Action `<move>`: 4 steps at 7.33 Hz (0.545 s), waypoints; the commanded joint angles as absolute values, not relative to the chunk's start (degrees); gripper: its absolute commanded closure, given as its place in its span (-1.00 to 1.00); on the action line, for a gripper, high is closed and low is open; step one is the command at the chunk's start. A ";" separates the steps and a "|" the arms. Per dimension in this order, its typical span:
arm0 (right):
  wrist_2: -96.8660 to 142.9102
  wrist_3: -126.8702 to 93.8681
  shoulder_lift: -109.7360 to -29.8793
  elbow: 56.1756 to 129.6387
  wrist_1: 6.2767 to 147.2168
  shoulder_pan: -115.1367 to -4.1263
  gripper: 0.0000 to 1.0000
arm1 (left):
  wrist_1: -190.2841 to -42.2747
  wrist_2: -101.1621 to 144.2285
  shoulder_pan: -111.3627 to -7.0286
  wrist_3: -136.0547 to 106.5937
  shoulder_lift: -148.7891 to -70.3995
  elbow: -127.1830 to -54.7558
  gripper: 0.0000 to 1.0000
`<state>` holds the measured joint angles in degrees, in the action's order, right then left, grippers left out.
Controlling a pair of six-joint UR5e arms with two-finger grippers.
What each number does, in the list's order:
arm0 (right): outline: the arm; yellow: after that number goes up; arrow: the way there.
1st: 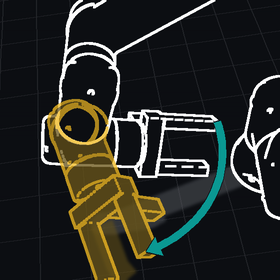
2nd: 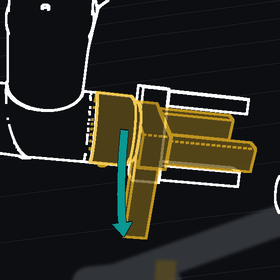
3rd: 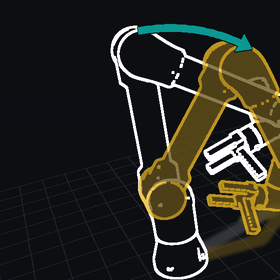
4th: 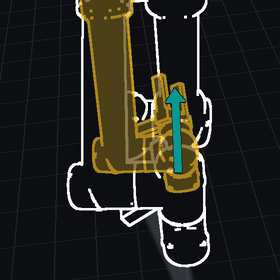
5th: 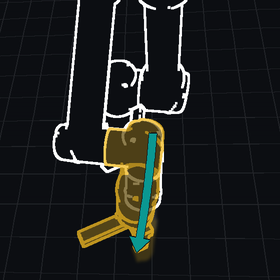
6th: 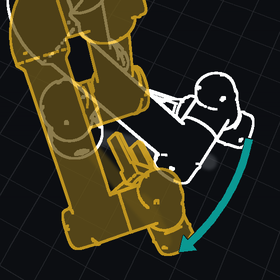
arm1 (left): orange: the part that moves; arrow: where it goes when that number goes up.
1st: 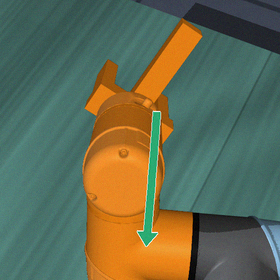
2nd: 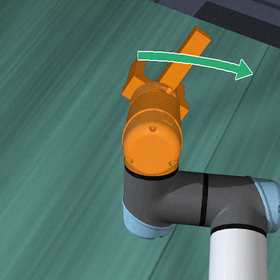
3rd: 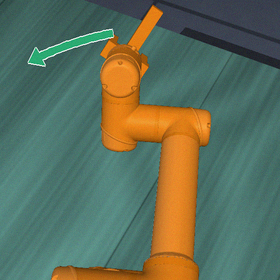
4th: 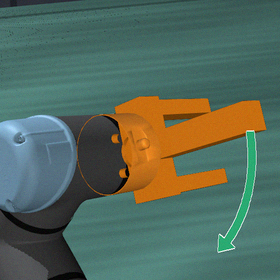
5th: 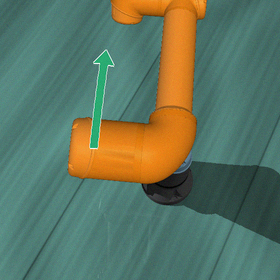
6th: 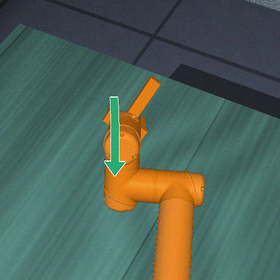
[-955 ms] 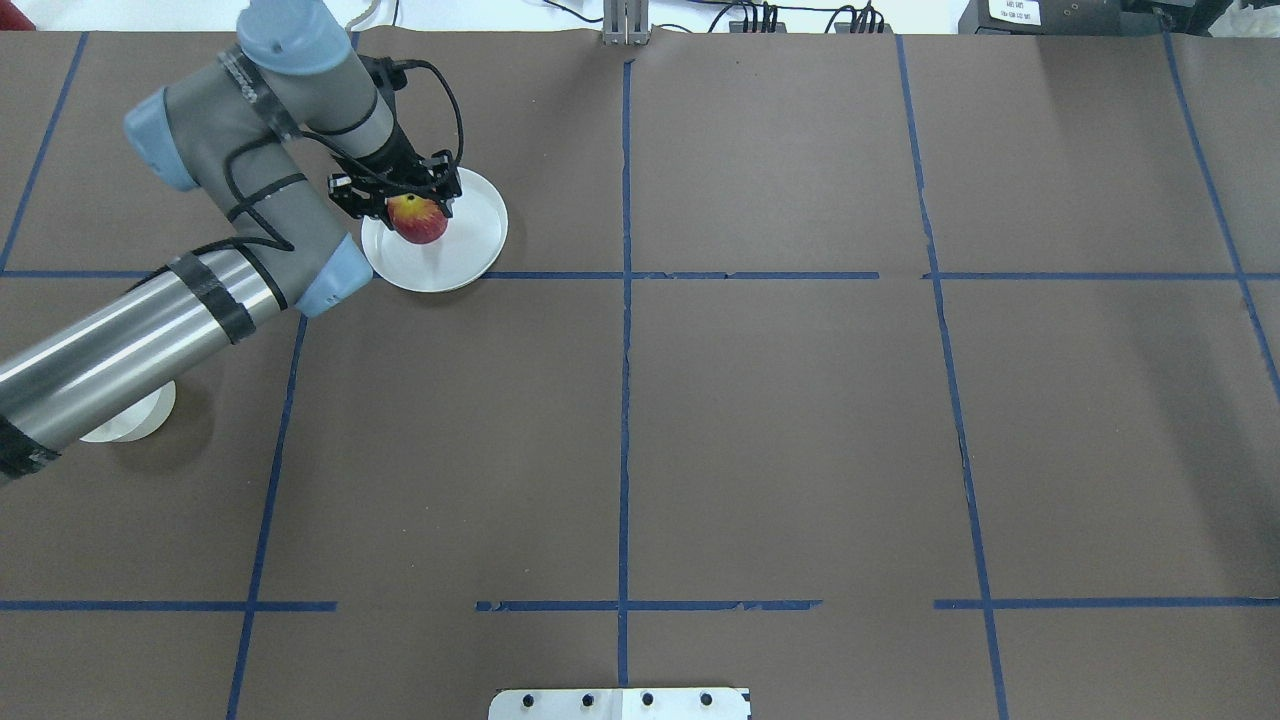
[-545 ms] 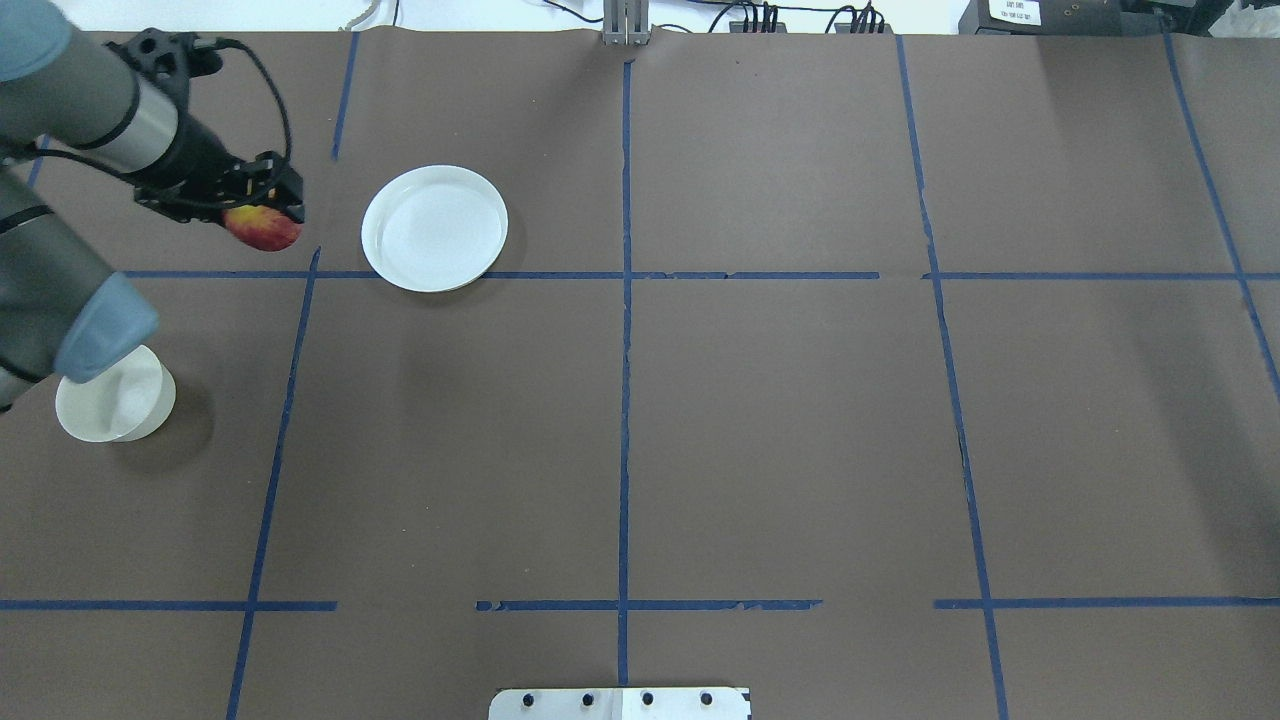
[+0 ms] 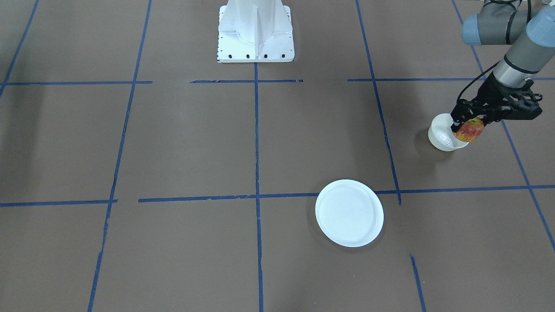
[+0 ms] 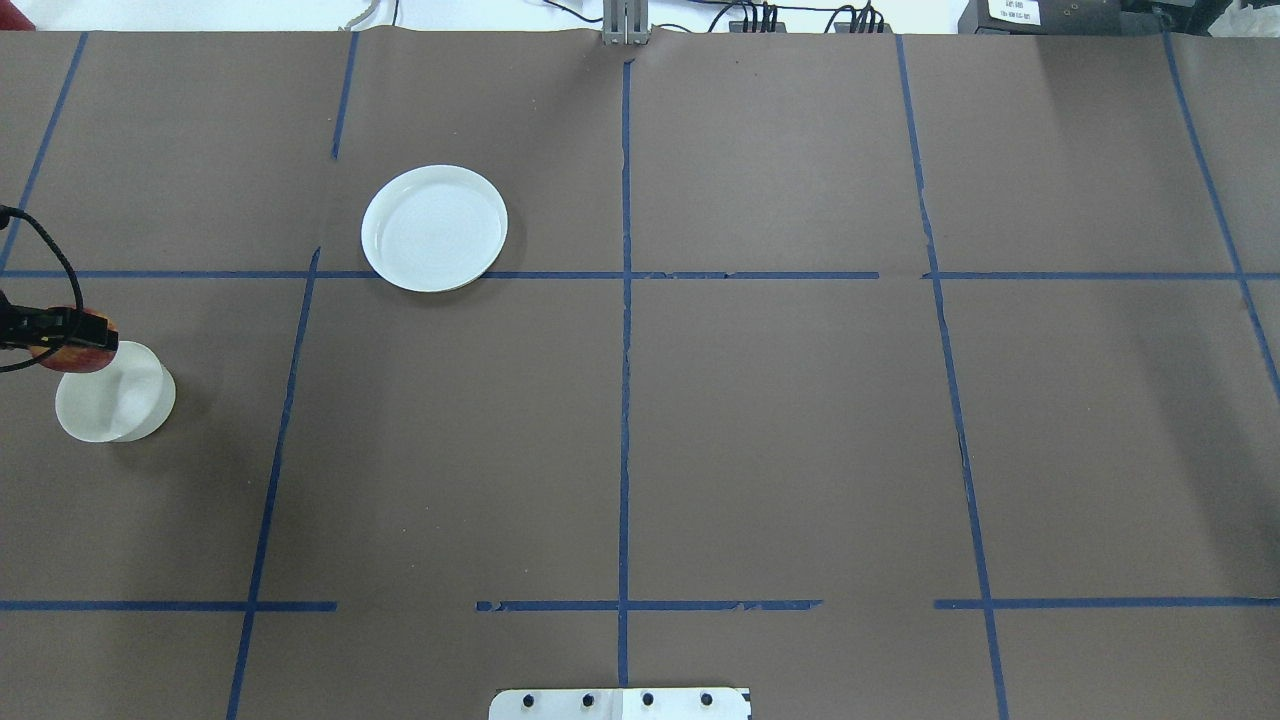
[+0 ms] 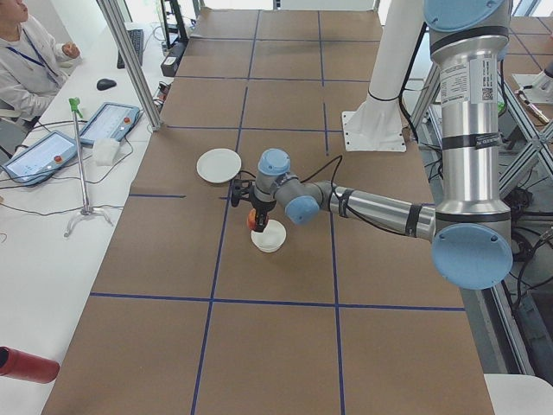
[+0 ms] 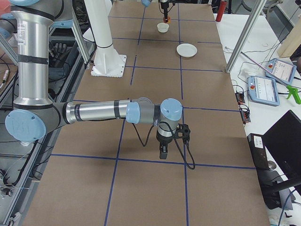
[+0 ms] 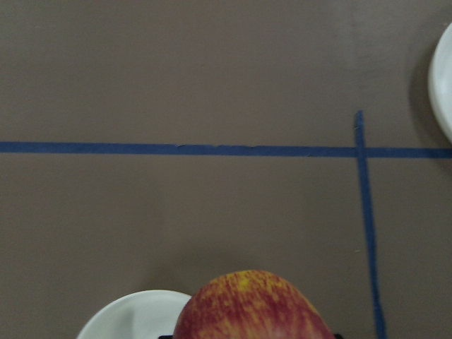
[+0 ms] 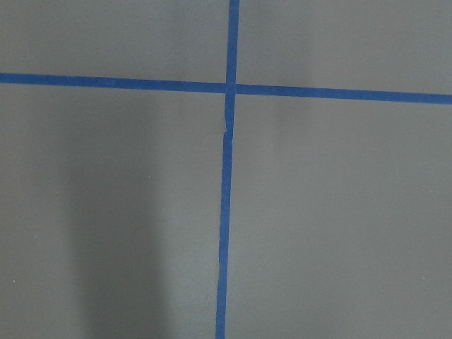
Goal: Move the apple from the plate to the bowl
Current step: 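Lower the apple into the white bowl with the left gripper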
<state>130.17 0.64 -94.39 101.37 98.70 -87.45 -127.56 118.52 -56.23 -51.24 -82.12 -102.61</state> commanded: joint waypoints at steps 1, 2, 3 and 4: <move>130.17 0.62 -94.39 101.34 98.70 -87.45 -1.00 | -129.99 117.77 -55.38 -51.68 -81.47 -99.42 1.00; 130.17 0.62 -94.39 101.34 98.70 -87.45 -1.00 | -129.99 117.95 -54.85 -51.85 -82.87 -98.88 1.00; 130.17 0.62 -94.39 101.34 98.70 -87.45 -1.00 | -129.90 118.12 -54.15 -52.03 -83.23 -98.88 1.00; 130.17 0.62 -94.39 101.34 98.70 -87.45 -1.00 | -129.90 118.21 -52.75 -53.25 -83.23 -98.88 1.00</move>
<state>130.17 0.62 -94.39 101.34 98.70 -87.45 -129.90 118.07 -54.16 -52.22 -82.93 -99.03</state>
